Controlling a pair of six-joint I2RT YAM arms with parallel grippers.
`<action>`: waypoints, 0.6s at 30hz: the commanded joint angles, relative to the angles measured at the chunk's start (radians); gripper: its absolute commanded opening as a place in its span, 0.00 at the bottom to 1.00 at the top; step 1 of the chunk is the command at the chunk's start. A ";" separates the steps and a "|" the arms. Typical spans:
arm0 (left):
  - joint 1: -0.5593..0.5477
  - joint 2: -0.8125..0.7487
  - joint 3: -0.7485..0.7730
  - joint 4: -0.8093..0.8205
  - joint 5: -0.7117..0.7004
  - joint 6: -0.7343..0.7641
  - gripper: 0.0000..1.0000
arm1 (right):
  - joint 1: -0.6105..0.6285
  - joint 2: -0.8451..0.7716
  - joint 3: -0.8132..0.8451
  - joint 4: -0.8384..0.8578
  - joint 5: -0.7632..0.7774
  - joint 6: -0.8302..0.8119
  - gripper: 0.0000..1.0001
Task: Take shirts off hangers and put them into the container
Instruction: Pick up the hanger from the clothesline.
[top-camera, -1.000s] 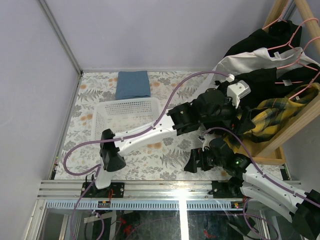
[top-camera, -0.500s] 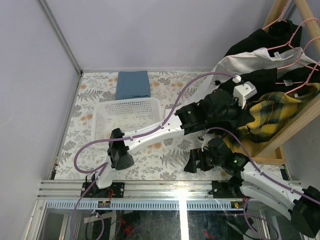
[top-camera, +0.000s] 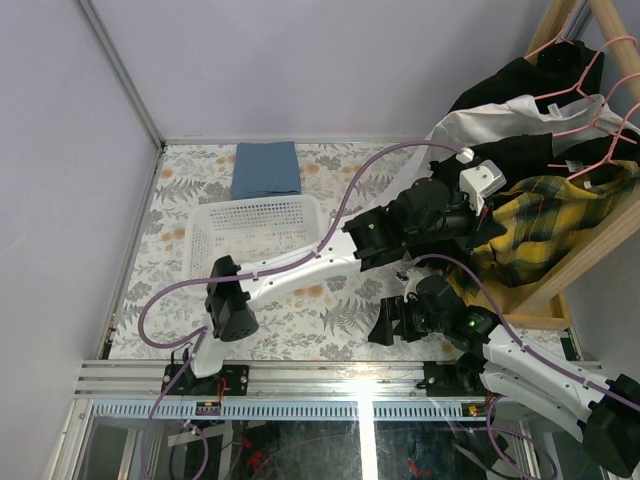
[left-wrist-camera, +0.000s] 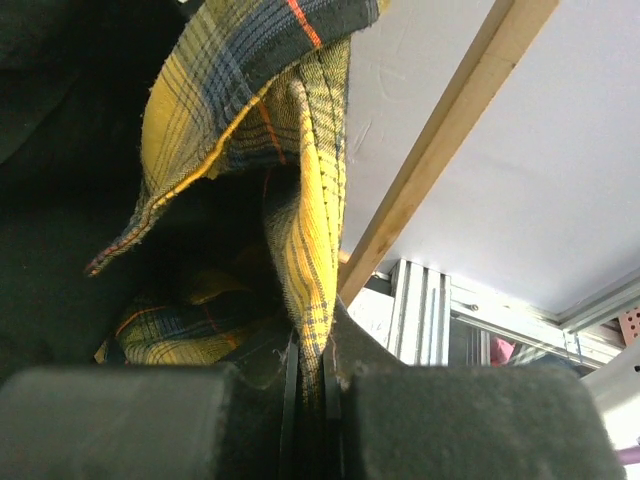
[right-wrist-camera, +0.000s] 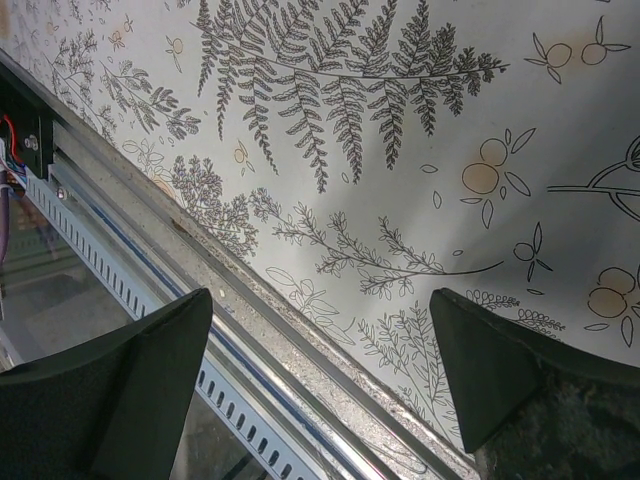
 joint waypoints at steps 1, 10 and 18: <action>0.011 -0.131 -0.110 0.190 -0.046 0.038 0.00 | 0.006 -0.006 0.011 0.014 0.013 0.009 0.98; 0.024 -0.218 -0.209 0.373 -0.090 0.032 0.00 | 0.006 0.011 0.025 0.015 0.020 0.002 0.98; 0.024 -0.216 -0.204 0.433 -0.108 0.016 0.00 | 0.006 0.001 0.030 -0.002 0.040 0.012 0.98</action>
